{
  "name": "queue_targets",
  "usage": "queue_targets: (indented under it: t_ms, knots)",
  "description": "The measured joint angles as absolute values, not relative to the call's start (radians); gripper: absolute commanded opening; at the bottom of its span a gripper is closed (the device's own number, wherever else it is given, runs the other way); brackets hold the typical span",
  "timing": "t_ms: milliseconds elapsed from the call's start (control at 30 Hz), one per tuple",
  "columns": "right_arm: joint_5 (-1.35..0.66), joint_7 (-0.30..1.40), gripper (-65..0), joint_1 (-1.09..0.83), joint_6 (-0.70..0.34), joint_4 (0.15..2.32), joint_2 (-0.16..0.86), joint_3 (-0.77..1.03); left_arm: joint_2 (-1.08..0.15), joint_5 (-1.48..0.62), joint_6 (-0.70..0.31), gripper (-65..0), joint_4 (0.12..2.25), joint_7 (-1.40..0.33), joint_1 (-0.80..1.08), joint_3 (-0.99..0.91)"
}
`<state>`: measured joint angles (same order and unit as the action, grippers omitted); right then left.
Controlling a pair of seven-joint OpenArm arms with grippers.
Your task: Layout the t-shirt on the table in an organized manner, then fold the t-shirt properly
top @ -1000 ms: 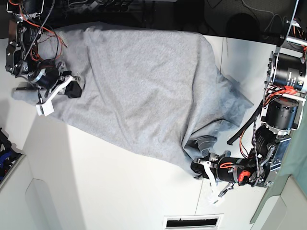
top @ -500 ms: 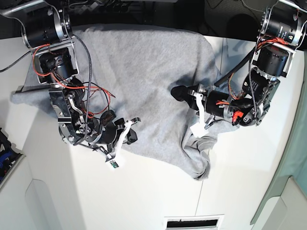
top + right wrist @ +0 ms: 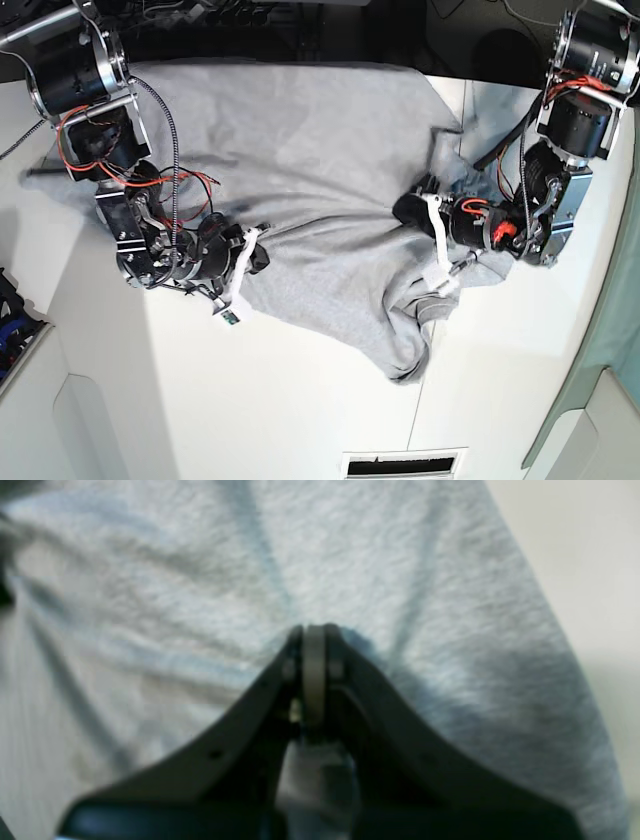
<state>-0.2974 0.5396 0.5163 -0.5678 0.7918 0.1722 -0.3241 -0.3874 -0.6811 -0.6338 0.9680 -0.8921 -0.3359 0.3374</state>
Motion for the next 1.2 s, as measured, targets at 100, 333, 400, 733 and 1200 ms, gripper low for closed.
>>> queue_targets:
  t_ms: [100,333,400,733,1200]
  knots:
    - [-0.389,0.627,-65.0,0.516,-0.569,0.801,0.194,-0.323,-0.387,-0.633,-0.612,-65.0,0.895,-0.87,-0.41,0.337]
    - [-0.482,0.72,-65.0,0.388,-0.561,0.973,0.196,-0.321,-0.326,-0.531,-0.588,-65.0,0.702,-0.844,-0.578,0.339]
    - [-0.482,0.721,-65.0,0.332,-0.554,1.038,0.197,-0.321,-0.29,-0.502,-0.583,-65.0,0.675,-0.844,-0.607,0.337]
    - [-0.449,0.73,-65.0,0.242,-0.53,1.251,0.179,-0.28,-0.306,-0.661,-0.6,-65.0,0.766,-0.864,-0.679,0.339]
    - [-0.205,0.505,-65.0,0.551,-0.532,0.909,0.041,-0.207,-0.466,-0.926,-0.663,-65.0,1.22,-1.136,-0.322,0.339]
